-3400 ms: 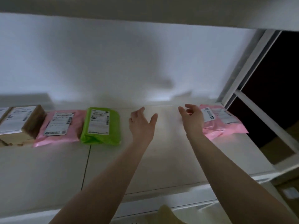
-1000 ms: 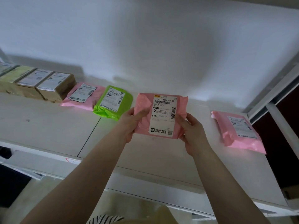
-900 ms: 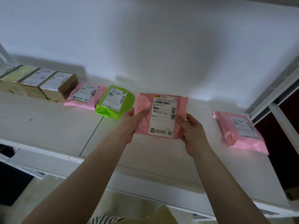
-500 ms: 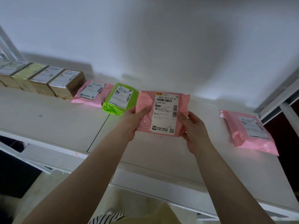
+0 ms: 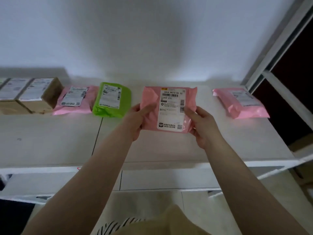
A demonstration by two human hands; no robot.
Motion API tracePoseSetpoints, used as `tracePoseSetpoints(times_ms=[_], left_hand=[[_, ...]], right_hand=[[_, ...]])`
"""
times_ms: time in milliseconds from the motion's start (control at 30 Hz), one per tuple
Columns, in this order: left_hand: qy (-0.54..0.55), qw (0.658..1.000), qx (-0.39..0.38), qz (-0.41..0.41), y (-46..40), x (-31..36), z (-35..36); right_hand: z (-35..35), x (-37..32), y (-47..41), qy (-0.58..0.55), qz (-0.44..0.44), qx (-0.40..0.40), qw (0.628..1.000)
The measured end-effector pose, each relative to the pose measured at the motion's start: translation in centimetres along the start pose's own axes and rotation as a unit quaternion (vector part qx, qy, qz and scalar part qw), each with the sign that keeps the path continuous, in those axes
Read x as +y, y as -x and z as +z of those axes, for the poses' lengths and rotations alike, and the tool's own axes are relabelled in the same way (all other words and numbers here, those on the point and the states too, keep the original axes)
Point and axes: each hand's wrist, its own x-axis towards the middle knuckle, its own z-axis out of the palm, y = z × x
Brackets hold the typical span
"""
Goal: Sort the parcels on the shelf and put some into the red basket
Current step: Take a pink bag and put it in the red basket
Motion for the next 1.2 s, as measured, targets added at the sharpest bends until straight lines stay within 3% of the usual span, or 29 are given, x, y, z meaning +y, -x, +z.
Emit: tracePoseSetpoints(times_ms=[167, 367, 633, 967, 1200], left_hand=[[-0.071, 0.995, -0.063, 0.023, 0.3, -0.2, 0.2], [-0.125, 0.96, -0.25, -0.024, 5.5, -4.5, 1.2], [-0.237, 0.864, -0.43, -0.108, 18.3, -14.9, 4.3], [-0.327, 0.763, -0.525, -0.188, 33.2, -26.8, 9.6], [-0.366, 0.704, -0.571, -0.213, 42.0, -34.3, 14.3]], right_hand=[[-0.1, 1.2, 4.8, -0.035, -0.026, 0.082, 0.996], [-1.4, 7.1, 15.5, -0.1, -0.032, 0.268, 0.958], [-5.6, 15.1, 33.7, -0.155, -0.015, 0.468, 0.87], [-12.6, 23.0, 50.9, -0.208, 0.025, 0.594, 0.776], [-20.4, 26.5, 60.6, -0.235, 0.04, 0.613, 0.754]])
